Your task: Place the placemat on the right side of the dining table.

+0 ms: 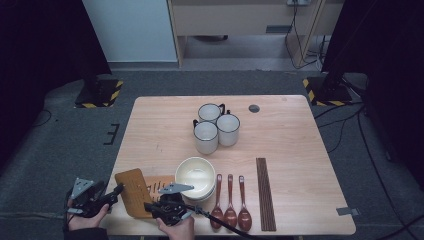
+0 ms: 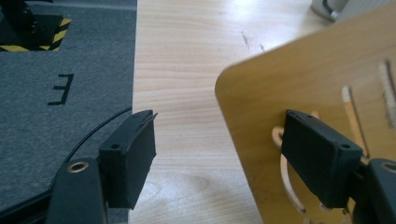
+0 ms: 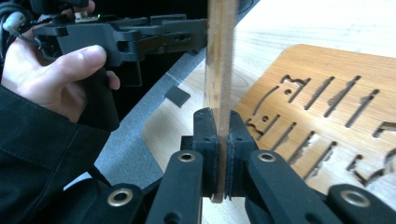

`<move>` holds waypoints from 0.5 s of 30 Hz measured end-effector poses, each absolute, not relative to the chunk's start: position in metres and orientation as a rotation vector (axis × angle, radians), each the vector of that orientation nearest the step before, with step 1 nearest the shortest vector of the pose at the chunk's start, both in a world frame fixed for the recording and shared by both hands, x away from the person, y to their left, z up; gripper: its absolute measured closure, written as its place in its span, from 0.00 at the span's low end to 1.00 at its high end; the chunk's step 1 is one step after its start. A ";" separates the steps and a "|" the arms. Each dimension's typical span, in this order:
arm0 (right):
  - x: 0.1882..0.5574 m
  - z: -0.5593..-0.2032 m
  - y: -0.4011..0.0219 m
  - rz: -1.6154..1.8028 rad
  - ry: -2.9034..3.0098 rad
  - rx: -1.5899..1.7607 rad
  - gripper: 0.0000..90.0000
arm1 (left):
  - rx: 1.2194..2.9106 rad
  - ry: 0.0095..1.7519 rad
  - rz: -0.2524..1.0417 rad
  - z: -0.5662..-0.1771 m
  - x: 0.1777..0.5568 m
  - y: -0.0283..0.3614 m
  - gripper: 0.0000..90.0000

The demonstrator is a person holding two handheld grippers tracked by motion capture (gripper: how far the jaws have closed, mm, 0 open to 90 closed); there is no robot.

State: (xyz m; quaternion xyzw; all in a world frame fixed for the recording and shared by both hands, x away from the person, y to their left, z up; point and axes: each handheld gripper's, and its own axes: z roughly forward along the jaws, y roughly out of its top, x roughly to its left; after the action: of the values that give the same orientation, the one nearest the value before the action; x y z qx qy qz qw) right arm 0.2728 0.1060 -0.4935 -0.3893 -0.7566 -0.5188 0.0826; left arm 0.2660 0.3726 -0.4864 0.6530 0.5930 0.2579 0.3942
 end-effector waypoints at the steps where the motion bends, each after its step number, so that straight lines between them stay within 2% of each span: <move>1: 0.272 -0.493 0.106 -1.548 -2.255 -1.163 0.97 | 1.660 1.501 0.656 -0.486 0.266 0.373 0.28; 15: 0.275 -0.478 0.094 -1.647 -2.241 -1.165 0.97 | 1.609 1.468 0.636 -0.476 0.264 0.369 0.25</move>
State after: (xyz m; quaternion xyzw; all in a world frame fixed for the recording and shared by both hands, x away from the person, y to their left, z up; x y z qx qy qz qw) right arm 0.2748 0.0939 -0.4784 -0.3855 -0.7418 -0.5451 0.0633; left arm 0.2638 0.3691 -0.4756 0.6426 0.5863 0.2540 0.4229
